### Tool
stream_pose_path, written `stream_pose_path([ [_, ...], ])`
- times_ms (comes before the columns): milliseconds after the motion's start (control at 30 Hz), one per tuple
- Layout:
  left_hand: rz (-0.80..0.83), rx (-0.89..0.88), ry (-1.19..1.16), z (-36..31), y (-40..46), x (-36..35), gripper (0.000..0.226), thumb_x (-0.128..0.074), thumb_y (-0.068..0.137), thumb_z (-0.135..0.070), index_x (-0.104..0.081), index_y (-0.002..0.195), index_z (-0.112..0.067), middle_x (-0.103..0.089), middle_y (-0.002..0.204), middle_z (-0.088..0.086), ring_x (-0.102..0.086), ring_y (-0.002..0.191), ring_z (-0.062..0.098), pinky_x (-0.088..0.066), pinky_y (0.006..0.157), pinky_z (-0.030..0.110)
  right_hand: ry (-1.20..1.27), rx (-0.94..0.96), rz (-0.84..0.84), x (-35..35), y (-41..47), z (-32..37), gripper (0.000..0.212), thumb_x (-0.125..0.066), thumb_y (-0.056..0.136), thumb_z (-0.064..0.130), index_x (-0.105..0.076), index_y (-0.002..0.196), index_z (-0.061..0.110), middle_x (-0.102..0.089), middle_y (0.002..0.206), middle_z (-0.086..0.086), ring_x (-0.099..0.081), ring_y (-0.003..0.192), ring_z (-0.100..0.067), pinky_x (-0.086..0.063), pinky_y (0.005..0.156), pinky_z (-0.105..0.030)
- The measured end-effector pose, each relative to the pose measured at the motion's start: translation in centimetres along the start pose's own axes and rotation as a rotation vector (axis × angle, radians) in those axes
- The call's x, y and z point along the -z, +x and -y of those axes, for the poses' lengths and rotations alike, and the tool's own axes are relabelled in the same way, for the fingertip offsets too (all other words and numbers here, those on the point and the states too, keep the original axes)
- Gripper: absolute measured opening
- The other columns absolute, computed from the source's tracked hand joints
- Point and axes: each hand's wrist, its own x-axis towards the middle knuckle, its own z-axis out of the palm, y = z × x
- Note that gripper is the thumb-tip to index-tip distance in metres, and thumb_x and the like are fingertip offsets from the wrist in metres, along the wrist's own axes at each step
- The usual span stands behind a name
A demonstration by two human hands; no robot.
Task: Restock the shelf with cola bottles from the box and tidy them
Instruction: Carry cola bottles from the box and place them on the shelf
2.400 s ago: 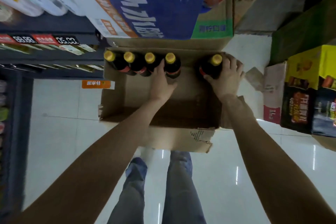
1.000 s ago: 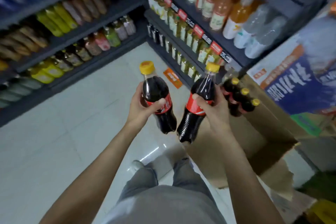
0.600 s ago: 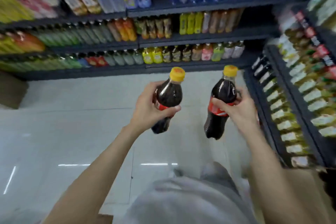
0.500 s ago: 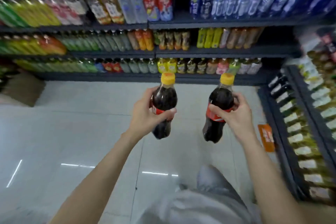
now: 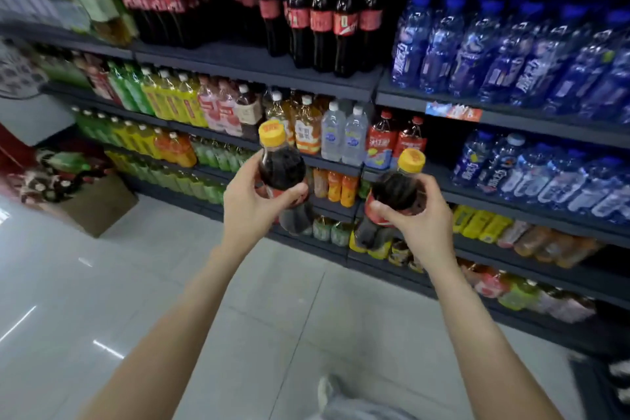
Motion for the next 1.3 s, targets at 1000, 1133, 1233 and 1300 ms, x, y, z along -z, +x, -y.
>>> stream_pose_path([
  [1000, 0.11, -0.066, -0.324, 15.6, 47.3, -12.3, 0.073, -0.083, 0.068, -0.039, -0.042, 0.127, -0.03, -0.053, 0.11, -0.027, -0.052, 0.098, -0.021, -0.048, 0.095, 0.024, -0.298, 0.035, -0.455, -18.6, 42.9, -0.8, 0.096, -0.075, 0.08, 0.025, -0.012, 0.152, 0.015, -0.033, 0.15, -0.008, -0.032, 0.138, -0.022, -0.027, 0.114, -0.035],
  [1133, 0.106, -0.136, -0.289, 15.9, 47.8, -13.2, 0.079, -0.076, 0.07, -0.055, -0.039, 0.136, -0.032, -0.051, 0.132, -0.014, -0.049, 0.124, 0.005, -0.049, 0.099, 0.039, -0.398, -0.165, -0.418, -19.8, 41.8, -3.4, 0.095, -0.069, 0.085, 0.024, -0.001, 0.152, 0.022, -0.038, 0.145, -0.014, -0.038, 0.132, -0.029, -0.033, 0.109, -0.044],
  [1233, 0.1, -0.223, -0.183, 16.4, 47.8, -13.8, 0.091, -0.071, 0.074, -0.057, -0.027, 0.147, -0.027, -0.038, 0.144, -0.002, -0.04, 0.133, 0.014, -0.05, 0.096, 0.039, -0.404, -0.167, -0.456, -20.3, 41.7, -3.7, 0.093, -0.068, 0.087, 0.025, -0.003, 0.153, 0.022, -0.04, 0.146, -0.011, -0.038, 0.134, -0.028, -0.033, 0.11, -0.047],
  [1300, 0.14, -0.229, -0.124, 17.2, 47.1, -14.1, 0.099, -0.071, 0.074, -0.055, -0.014, 0.15, -0.029, -0.035, 0.143, 0.005, -0.044, 0.129, 0.021, -0.053, 0.086, 0.041, -0.425, -0.183, -0.471, -20.5, 41.9, -3.5, 0.093, -0.068, 0.087, 0.025, -0.002, 0.152, 0.024, -0.039, 0.148, -0.01, -0.039, 0.134, -0.028, -0.034, 0.109, -0.05],
])
